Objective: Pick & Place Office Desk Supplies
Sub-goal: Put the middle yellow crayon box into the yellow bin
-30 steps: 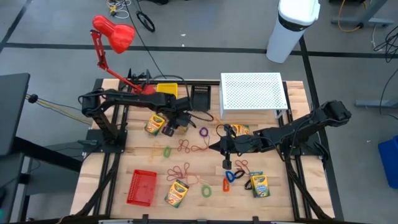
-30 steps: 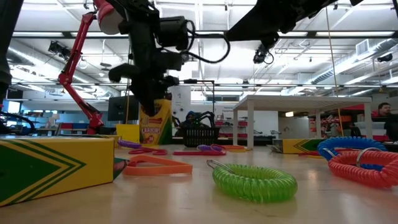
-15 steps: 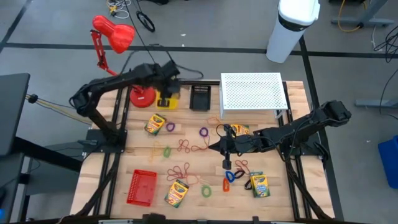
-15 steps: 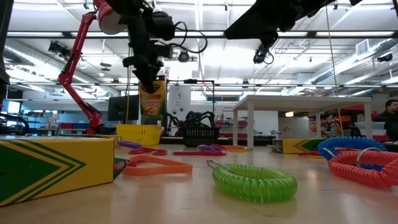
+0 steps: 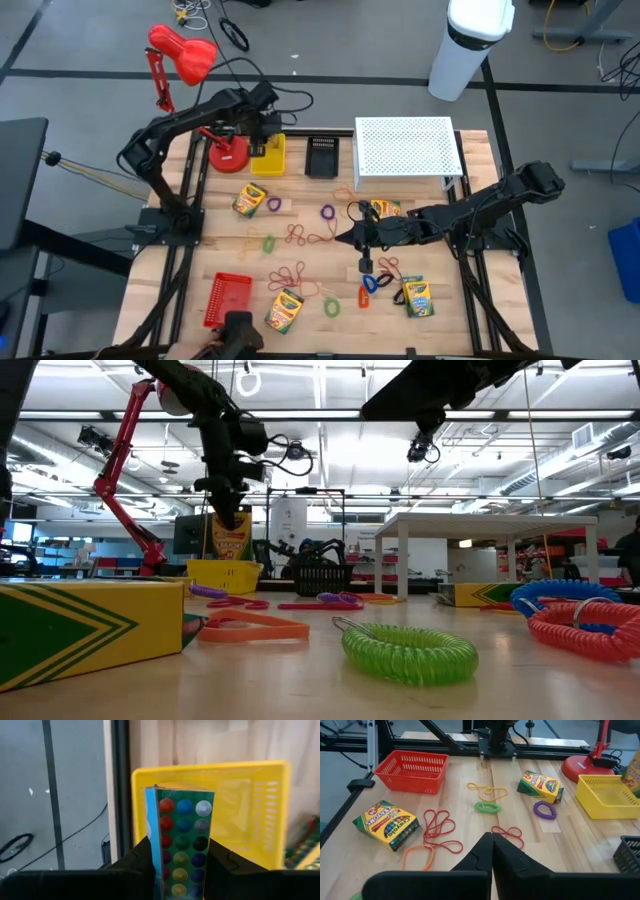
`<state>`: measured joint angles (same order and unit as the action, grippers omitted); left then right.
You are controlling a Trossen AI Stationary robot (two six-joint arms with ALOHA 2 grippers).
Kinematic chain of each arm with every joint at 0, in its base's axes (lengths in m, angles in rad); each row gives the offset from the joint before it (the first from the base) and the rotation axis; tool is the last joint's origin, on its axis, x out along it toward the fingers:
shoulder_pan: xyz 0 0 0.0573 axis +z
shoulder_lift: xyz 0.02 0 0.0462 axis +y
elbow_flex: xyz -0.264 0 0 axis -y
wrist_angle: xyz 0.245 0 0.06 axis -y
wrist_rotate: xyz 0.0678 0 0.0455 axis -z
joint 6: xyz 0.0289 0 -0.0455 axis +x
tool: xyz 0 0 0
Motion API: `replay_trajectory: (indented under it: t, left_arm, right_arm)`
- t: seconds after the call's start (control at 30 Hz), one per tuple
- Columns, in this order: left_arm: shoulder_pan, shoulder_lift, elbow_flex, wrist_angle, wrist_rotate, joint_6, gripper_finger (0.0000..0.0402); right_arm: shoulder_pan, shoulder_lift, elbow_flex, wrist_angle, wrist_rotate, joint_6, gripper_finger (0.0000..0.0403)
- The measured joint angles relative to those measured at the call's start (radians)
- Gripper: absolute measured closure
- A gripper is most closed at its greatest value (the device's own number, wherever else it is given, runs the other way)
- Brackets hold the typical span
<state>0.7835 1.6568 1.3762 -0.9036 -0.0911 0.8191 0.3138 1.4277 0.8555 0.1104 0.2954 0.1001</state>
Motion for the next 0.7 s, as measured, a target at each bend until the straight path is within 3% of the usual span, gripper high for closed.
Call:
replay_trajectory:
  t: [0.7]
  left_arm:
    - [0.043, 0.125, 0.0, 0.053, 0.025, 0.008, 0.0292]
  right_arm:
    - [0.0, 0.0, 0.0, 0.004, 0.011, -0.002, 0.0387]
